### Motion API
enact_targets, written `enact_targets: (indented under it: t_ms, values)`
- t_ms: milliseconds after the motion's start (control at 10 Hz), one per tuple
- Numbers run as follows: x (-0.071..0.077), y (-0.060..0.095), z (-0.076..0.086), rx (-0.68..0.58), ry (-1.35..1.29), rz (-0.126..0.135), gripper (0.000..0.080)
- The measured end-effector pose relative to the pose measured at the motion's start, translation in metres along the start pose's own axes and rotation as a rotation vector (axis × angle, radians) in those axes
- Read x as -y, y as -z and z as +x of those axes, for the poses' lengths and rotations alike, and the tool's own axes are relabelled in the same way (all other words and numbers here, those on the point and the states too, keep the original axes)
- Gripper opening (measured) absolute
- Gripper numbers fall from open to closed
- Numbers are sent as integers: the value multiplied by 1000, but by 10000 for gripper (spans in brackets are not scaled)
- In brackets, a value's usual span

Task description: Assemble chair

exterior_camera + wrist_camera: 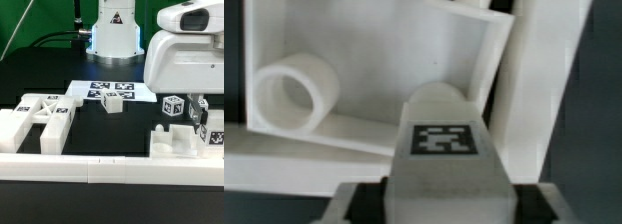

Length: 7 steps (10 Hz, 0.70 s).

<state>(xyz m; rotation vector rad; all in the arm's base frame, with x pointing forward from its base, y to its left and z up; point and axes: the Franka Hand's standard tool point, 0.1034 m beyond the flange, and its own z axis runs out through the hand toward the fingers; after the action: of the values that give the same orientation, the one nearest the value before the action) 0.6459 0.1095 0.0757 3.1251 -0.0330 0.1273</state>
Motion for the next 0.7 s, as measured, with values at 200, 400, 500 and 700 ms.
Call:
enact_targets:
  t_ms: [200,400,500,700]
  values:
    - [1,0,-1,5,-174,10,285]
    - [0,0,-1,5,-342,9,285]
    - [-5,0,-2,4,-426,-1,285]
    - [-16,0,-3,5,-572,-28,287]
